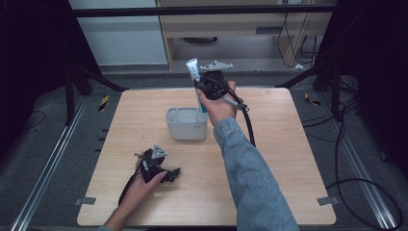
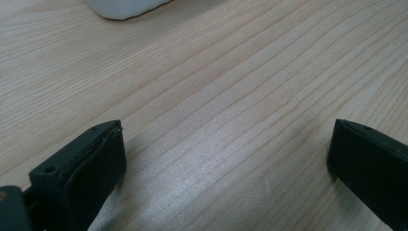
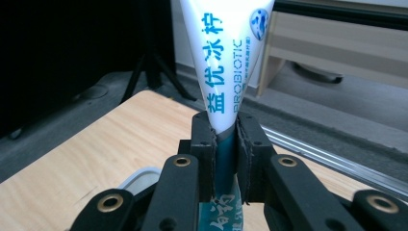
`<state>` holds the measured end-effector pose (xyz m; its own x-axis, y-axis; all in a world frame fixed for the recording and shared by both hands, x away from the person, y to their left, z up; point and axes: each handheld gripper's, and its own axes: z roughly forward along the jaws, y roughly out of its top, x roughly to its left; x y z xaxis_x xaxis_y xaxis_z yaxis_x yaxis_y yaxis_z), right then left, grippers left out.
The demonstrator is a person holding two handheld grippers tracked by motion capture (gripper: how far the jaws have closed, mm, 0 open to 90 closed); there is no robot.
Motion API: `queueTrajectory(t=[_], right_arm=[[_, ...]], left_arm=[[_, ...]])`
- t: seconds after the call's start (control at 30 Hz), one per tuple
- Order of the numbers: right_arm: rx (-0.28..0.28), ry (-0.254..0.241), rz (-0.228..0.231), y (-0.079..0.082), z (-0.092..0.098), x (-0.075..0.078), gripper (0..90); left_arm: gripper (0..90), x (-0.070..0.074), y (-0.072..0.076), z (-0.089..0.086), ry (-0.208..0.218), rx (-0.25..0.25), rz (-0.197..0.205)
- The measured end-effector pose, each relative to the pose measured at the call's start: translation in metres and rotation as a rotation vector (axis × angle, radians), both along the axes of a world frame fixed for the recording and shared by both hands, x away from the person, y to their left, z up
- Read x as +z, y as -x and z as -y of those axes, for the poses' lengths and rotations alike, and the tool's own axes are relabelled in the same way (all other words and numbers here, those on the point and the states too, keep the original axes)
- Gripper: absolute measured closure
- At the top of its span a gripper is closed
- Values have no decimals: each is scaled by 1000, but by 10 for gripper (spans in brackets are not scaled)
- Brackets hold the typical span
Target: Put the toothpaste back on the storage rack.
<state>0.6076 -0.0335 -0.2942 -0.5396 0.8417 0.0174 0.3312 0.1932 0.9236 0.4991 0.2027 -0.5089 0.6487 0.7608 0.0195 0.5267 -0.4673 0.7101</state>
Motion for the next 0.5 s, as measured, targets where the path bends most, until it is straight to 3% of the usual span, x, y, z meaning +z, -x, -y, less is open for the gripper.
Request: queueTrajectory(t=[0.17, 0.5], right_arm=[[-41, -7, 26, -3, -7, -5, 794], [-25, -32, 49, -3, -24, -10, 795]], left_arm=[[0, 0, 0, 0, 0, -1, 0], [0, 0, 0, 0, -1, 0, 1]])
